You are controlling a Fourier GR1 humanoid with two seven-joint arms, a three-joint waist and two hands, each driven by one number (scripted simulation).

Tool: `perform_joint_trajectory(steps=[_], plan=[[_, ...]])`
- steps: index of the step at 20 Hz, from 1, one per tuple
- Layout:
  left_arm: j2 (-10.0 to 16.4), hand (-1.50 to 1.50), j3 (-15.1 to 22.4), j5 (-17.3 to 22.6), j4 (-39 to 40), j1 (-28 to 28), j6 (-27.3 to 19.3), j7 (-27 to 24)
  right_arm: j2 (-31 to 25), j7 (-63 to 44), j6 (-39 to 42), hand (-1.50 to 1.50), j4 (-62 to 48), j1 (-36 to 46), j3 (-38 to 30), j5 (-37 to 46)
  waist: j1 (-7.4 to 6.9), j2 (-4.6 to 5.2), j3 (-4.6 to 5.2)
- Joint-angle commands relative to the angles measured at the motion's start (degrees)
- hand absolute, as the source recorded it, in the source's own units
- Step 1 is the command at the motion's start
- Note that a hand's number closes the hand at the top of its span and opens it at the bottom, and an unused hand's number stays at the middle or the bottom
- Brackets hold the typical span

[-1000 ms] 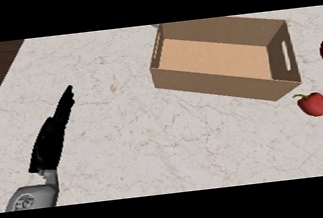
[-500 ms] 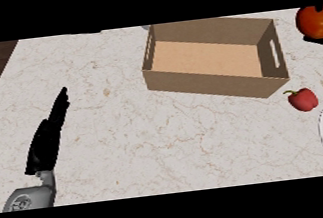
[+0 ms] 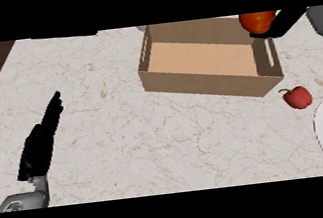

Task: Pick the tomato from the plate and place it in the cardboard box

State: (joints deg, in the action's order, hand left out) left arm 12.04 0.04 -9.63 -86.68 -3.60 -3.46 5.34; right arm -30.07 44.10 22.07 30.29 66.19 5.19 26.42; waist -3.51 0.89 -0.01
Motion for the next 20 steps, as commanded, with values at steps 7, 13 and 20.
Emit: perform_joint_trajectory(steps=[7, 13, 20], plan=[[0.61, 0.00, -1.69, 0.02, 1.23, 0.37, 0.31, -1.87, 13.26, -1.41, -4.96, 1.50, -9.61, 4.70, 5.21, 6.95, 0.93, -0.01, 0.01], [-1.68, 0.00, 0.23, -2.01, -1.26, 1.77, -1.89, -1.04, 15.96, -5.07, -5.36, -1.50, -17.49, 5.76, 4.48, 8.37, 0.58, 0.00, -0.02], [-1.71, 0.00, 0.28, -1.47, -1.59, 2.84, -0.53, -0.57, 20.12, -4.22, -7.70, -1.50, -21.24, 6.56, 0.49, 5.91, 0.37, 0.20, -0.02]])
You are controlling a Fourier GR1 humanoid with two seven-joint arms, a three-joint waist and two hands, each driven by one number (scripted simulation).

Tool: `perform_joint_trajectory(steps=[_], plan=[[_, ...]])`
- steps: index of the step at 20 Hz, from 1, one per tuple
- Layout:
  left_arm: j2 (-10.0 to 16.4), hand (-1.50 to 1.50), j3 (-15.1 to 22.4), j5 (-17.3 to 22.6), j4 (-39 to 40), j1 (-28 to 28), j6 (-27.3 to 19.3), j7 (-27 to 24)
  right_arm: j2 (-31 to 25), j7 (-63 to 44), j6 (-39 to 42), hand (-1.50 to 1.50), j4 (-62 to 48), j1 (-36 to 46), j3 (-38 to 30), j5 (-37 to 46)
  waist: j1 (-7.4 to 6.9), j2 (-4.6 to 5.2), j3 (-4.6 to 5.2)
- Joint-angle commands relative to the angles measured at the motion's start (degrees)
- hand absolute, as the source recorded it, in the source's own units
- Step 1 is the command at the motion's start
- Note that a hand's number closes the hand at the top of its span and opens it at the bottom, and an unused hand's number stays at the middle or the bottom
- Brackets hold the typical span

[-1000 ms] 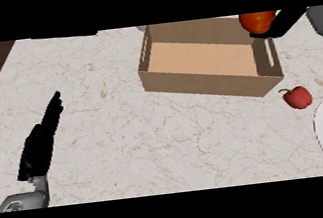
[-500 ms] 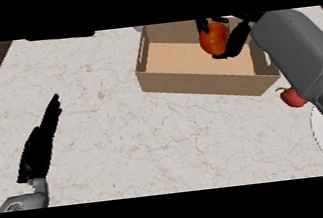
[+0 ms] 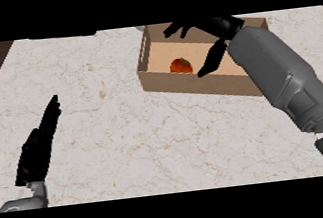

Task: Pick the tomato from the plate and place it in the cardboard box

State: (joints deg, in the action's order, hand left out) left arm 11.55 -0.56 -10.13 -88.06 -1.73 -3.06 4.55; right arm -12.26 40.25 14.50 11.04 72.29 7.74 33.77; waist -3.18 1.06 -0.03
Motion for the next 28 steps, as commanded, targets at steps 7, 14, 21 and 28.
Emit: perform_joint_trajectory(steps=[7, 14, 21, 28], plan=[[-0.83, 0.00, 0.60, -0.07, -0.16, 0.70, 0.27, -1.21, -1.22, -3.51, 4.59, -1.50, -3.98, 2.98, -15.76, -14.76, -0.09, 0.23, 0.01], [-0.73, 0.00, 0.72, -0.24, -0.76, -0.52, 0.52, -0.18, -10.97, -7.46, 12.63, -1.50, -7.12, 4.40, -23.97, -22.55, -1.78, 1.25, -0.07], [-0.78, 0.00, 1.48, -0.71, -1.68, -1.46, 0.79, 0.01, -21.38, -10.94, 12.50, -1.50, -8.13, 2.51, -27.91, -26.02, -3.20, 2.47, -0.23], [-1.66, 0.00, 2.34, -1.10, -1.52, -3.10, 0.57, -0.03, -27.39, -8.56, 18.44, -1.50, -6.89, -0.71, -28.58, -26.60, -3.99, 3.47, -0.50]])
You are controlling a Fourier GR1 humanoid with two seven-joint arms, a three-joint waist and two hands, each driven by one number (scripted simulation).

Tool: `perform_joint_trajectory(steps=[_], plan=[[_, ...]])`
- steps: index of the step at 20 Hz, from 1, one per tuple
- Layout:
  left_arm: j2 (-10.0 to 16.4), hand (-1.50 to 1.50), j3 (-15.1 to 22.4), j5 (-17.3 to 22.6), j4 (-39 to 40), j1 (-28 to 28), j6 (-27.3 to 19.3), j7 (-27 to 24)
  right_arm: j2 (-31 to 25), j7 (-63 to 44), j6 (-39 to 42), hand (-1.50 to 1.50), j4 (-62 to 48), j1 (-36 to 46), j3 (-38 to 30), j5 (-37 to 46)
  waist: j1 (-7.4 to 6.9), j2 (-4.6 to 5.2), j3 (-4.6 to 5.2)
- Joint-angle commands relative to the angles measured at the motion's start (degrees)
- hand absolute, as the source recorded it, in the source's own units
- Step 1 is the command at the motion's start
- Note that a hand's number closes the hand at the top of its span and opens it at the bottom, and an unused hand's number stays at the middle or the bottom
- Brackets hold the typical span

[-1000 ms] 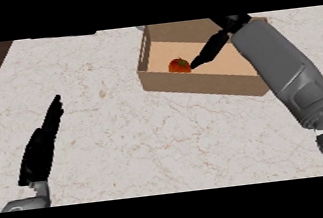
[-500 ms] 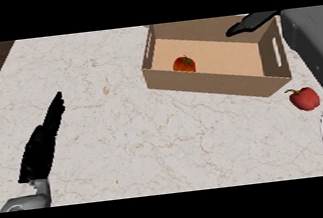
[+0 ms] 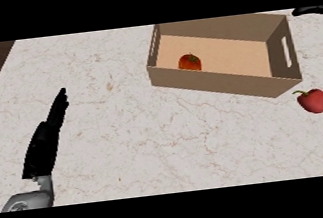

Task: Pick the tomato from the plate and place it in the cardboard box

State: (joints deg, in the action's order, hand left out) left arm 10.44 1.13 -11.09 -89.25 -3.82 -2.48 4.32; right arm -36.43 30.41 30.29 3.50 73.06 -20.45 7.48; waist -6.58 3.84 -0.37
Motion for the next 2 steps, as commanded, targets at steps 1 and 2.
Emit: perform_joint_trajectory(steps=[1, 2], plan=[[0.06, 0.00, -0.06, 0.22, 0.66, -1.29, 0.40, -0.41, -3.86, 1.71, 3.33, -1.50, 0.99, -1.88, -0.13, -0.02, -0.55, 0.81, -0.12], [-0.60, 0.00, 0.47, -0.09, 0.25, -1.14, -0.05, 0.15, -4.36, 0.69, 3.78, -1.50, 1.13, -1.10, 0.19, 0.31, -1.23, 0.81, -0.13]])
